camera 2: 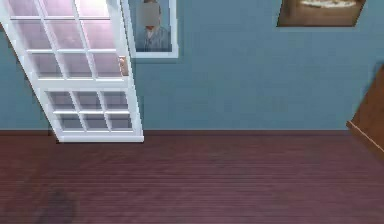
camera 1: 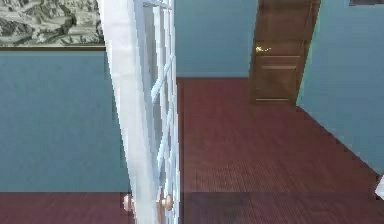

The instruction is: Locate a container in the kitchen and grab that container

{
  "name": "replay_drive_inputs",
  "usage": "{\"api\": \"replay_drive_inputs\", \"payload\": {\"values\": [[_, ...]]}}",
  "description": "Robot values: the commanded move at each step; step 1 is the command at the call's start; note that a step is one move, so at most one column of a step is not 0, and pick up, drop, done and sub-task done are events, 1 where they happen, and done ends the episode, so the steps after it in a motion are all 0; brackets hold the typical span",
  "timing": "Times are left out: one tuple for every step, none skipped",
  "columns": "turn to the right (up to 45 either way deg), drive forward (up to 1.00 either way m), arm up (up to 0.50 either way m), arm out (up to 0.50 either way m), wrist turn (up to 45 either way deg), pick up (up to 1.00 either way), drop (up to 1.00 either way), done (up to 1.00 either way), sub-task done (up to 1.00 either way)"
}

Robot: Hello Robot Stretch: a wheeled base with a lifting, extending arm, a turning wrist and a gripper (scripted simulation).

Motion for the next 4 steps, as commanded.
{"api": "replay_drive_inputs", "payload": {"values": [[45.0,0.00,0.00,0.00,0.0,0.00,0.00,0.00,0.00],[21.0,0.00,0.00,0.00,0.0,0.00,0.00,0.00,0.00],[0.0,0.55,0.00,0.00,0.0,0.00,0.00,0.00,0.00],[-45.0,0.00,0.00,0.00,0.0,0.00,0.00,0.00,0.00]]}}
